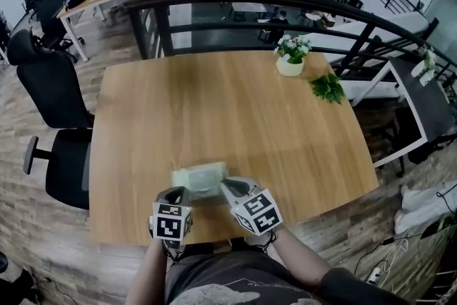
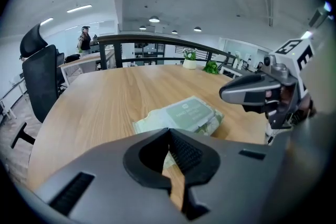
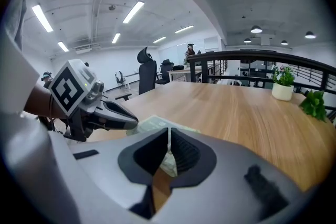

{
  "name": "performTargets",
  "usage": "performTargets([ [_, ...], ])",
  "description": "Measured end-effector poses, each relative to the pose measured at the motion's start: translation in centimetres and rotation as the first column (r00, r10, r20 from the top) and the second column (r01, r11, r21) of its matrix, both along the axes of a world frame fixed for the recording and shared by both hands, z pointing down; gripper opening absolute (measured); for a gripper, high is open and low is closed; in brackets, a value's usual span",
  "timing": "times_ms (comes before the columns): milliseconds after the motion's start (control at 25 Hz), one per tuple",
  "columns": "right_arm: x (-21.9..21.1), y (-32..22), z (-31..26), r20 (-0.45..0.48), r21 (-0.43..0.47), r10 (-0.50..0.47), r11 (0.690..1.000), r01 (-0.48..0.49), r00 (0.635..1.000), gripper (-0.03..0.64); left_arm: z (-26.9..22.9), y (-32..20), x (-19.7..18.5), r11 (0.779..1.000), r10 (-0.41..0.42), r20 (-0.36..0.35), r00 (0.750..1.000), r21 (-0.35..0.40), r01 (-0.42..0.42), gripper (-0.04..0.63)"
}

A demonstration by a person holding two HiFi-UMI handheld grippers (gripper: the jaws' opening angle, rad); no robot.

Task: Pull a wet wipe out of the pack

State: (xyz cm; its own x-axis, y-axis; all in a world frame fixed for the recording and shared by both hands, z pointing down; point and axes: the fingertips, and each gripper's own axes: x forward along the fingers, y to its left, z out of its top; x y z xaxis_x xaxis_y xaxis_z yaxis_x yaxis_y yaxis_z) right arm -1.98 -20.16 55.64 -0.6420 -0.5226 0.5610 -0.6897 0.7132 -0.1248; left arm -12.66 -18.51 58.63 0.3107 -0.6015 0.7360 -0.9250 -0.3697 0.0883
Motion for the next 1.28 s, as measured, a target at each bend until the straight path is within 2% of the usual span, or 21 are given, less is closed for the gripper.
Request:
performTargets([
  [240, -0.9, 0.1, 0.3, -0.027, -0.012, -0.014, 1.0, 0.014, 1.0, 0.026, 0.9, 0.0, -0.1, 0.999, 0.045, 0.003, 0.999, -0.03, -0.045, 0.012],
  [360, -1.1, 0.4, 1.1, -0.076, -0.028, -0.037, 0.999, 0.035, 0.996, 0.026, 1.1, -0.1, -0.1, 0.997, 0.057, -0.008, 0.998, -0.047, -0.057, 0.012],
  [600, -2.3, 1.4, 1.7, -0.133, -0.023, -0.16, 0.987, 0.158, 0.978, 0.032, 1.2, -0.3, -0.1, 0.996, 0.069, -0.017, 0.998, -0.055, -0.069, 0.012],
  [640, -2.7, 1.6, 1.8, -0.145, -0.025, -0.192, 0.981, 0.19, 0.971, 0.055, 1.2, -0.3, -0.1, 0.996, 0.069, -0.023, 0.997, -0.056, -0.07, 0.012],
  [720, -3.4, 2.0, 2.2, -0.171, -0.041, -0.256, 0.967, 0.253, 0.951, 0.182, 1.3, -0.2, -0.1, 0.995, 0.07, -0.037, 0.997, -0.063, -0.072, 0.012],
  [920, -4.4, 0.8, 2.3, -0.288, 0.025, -0.31, 0.943, 0.331, 0.906, 0.23, 1.4, -0.1, -0.1, 0.994, 0.081, -0.049, 0.996, -0.071, -0.084, 0.012],
  [1080, -4.8, 0.8, 3.3, -0.375, 0.024, -0.379, 0.908, 0.418, 0.846, 0.262, 1.4, -0.1, -0.1, 0.993, 0.089, -0.057, 0.994, -0.074, -0.093, 0.012],
  [1280, -5.2, 0.5, 3.7, -0.415, 0.031, -0.403, 0.89, 0.456, 0.815, 0.267, 1.3, -0.3, -0.1, 0.991, 0.096, -0.068, 0.993, -0.081, -0.102, 0.012],
])
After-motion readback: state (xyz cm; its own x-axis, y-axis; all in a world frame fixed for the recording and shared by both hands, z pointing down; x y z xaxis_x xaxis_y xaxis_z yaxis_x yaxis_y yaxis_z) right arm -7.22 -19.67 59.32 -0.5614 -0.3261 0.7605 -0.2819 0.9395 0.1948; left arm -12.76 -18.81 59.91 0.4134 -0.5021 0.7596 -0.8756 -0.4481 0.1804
